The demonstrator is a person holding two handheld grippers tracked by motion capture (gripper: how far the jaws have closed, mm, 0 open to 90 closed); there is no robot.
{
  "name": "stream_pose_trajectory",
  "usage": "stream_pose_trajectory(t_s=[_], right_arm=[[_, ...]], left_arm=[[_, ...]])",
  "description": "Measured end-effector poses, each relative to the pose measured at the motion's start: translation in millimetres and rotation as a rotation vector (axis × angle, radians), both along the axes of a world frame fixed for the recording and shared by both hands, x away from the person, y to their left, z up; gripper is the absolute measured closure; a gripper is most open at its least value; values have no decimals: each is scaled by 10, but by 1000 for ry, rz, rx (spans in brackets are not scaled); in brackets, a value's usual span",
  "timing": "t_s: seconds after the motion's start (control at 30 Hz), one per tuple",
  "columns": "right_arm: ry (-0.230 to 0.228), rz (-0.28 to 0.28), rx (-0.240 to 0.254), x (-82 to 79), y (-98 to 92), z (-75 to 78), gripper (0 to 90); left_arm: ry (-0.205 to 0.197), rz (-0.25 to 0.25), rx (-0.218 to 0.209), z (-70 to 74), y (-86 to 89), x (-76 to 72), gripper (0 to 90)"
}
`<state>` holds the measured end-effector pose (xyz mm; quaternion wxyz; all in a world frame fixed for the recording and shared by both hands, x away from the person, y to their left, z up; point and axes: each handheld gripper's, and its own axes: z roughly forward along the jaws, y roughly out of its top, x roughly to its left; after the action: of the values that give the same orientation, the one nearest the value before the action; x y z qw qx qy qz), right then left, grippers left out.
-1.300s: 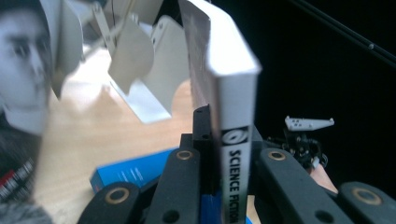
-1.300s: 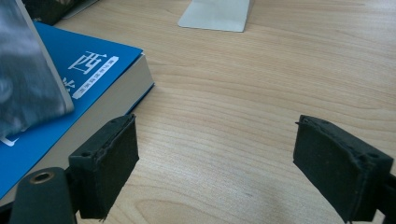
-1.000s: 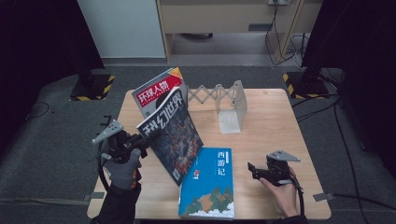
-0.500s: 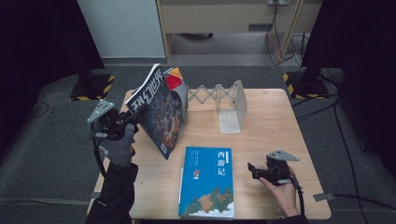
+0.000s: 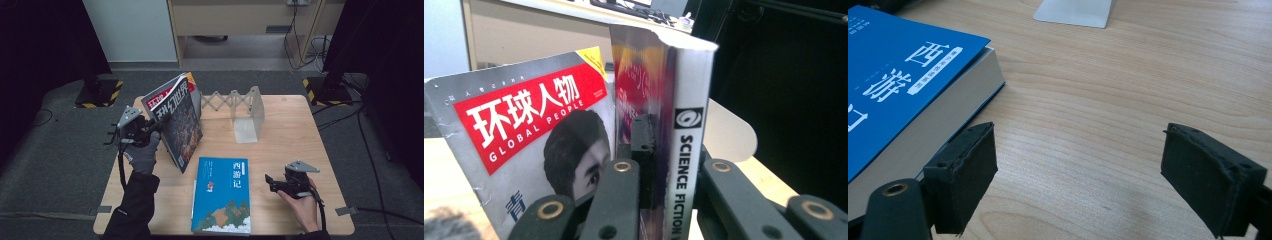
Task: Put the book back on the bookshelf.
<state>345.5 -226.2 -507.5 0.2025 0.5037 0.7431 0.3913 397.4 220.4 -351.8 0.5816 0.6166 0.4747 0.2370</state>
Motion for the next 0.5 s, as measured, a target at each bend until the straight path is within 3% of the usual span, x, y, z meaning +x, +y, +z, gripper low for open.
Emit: stream_pose_trajectory(t_s=[0.1,0.3,0.5], right_arm=[[2,3,-2,0,4,-3,151],[2,1,0,6,4,-8,153],[-3,1,-2,6,-2,-5,155]], left_arm=[[-19,20,12,-27,-18,57,822],[-40,43,-35,-85,-18,188,822],[-62,64,9,-134,-140,272,822]])
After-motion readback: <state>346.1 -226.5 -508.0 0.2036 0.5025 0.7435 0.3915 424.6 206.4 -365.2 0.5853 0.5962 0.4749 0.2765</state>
